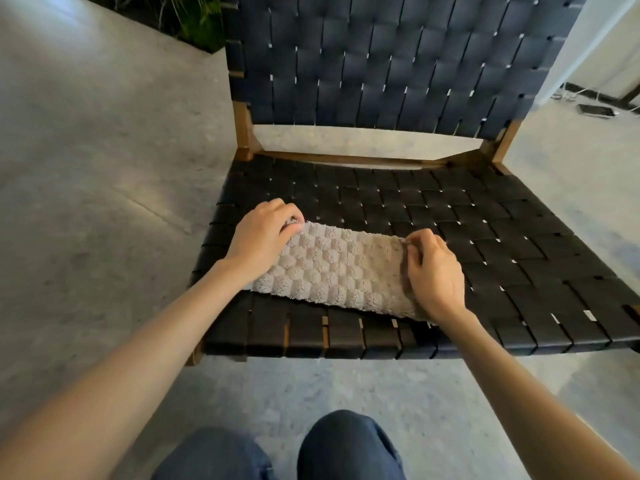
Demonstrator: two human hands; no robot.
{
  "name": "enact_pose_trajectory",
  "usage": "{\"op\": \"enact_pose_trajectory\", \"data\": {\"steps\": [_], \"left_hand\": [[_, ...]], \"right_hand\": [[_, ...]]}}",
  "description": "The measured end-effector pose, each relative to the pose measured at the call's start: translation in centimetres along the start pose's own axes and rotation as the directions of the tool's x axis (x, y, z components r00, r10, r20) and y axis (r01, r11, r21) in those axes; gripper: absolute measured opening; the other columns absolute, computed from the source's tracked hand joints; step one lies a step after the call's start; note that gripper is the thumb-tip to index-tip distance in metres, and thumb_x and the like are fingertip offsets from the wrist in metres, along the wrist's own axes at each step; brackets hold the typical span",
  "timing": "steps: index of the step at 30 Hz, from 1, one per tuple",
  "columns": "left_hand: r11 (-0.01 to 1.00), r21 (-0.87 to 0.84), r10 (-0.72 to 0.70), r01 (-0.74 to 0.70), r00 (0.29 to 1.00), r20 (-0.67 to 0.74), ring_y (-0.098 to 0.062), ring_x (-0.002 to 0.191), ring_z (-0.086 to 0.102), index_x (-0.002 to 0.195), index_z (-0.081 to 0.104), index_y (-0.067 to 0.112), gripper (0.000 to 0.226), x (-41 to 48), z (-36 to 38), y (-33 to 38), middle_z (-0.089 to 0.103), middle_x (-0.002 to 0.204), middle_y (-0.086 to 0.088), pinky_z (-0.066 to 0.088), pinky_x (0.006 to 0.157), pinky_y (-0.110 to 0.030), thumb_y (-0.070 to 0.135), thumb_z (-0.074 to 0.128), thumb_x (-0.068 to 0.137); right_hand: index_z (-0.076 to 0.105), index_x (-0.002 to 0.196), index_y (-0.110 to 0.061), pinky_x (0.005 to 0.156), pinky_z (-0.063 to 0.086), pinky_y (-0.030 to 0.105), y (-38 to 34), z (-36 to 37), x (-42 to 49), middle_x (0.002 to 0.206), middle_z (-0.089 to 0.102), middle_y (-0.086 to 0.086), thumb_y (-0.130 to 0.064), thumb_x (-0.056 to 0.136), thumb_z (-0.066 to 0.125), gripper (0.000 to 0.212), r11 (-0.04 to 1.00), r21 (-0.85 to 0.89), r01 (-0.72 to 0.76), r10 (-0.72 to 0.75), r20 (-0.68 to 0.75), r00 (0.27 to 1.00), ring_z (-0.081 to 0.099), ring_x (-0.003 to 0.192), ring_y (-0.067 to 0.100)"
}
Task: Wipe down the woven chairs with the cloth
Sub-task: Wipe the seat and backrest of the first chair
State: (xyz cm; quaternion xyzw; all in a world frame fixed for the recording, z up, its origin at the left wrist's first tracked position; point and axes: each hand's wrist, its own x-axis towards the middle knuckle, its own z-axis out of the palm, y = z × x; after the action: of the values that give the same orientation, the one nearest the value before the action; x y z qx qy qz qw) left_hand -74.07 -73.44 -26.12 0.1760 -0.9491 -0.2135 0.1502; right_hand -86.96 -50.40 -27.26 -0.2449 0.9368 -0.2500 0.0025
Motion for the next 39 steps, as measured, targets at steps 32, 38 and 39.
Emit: {"op": "enact_pose_trajectory", "data": {"steps": [32, 38, 39], "left_hand": [[0.938, -0.267, -0.199, 0.22, 0.975, 0.103, -0.007, 0.112, 0.051, 0.109, 0.067, 0.019, 0.024, -0.6, -0.2, -1.7, 0.063, 0.114, 0.006, 0.036, 0.09, -0.022, 0.027, 0.067, 0.086], [0.898, -0.364, -0.251, 0.246, 0.967, 0.035, -0.013, 0.114, 0.054, 0.12, 0.06, 0.017, 0.029, -3.2, -2.9, -2.0, 0.059, 0.125, 0.0, 0.04, 0.091, -0.024, 0.013, 0.06, 0.091], [0.912, -0.335, -0.248, 0.237, 0.969, 0.009, -0.015, 0.118, 0.052, 0.121, 0.06, 0.017, 0.03, -3.8, -3.2, -2.2, 0.057, 0.128, -0.001, 0.04, 0.093, -0.025, 0.009, 0.058, 0.092]], "right_hand": [[0.05, 0.126, -0.02, 0.061, 0.043, 0.01, -1.2, -4.2, 0.3, 0.102, 0.054, -0.012, -0.026, 0.087, 0.068, 0.043, 0.91, 0.416, 0.004, -0.006, 0.004, 1.0, 0.054, 0.085, -0.004], [0.052, 0.126, -0.017, 0.055, 0.045, 0.003, -7.8, -2.4, 0.1, 0.09, 0.055, -0.018, -0.024, 0.089, 0.066, 0.04, 0.845, 0.52, 0.121, -0.15, 0.014, 0.989, 0.055, 0.078, -0.007], [0.051, 0.127, -0.016, 0.057, 0.046, 0.004, -9.0, -1.5, -0.2, 0.094, 0.057, -0.014, -0.022, 0.09, 0.065, 0.04, 0.841, 0.527, 0.124, -0.175, 0.049, 0.983, 0.055, 0.079, -0.006]]}}
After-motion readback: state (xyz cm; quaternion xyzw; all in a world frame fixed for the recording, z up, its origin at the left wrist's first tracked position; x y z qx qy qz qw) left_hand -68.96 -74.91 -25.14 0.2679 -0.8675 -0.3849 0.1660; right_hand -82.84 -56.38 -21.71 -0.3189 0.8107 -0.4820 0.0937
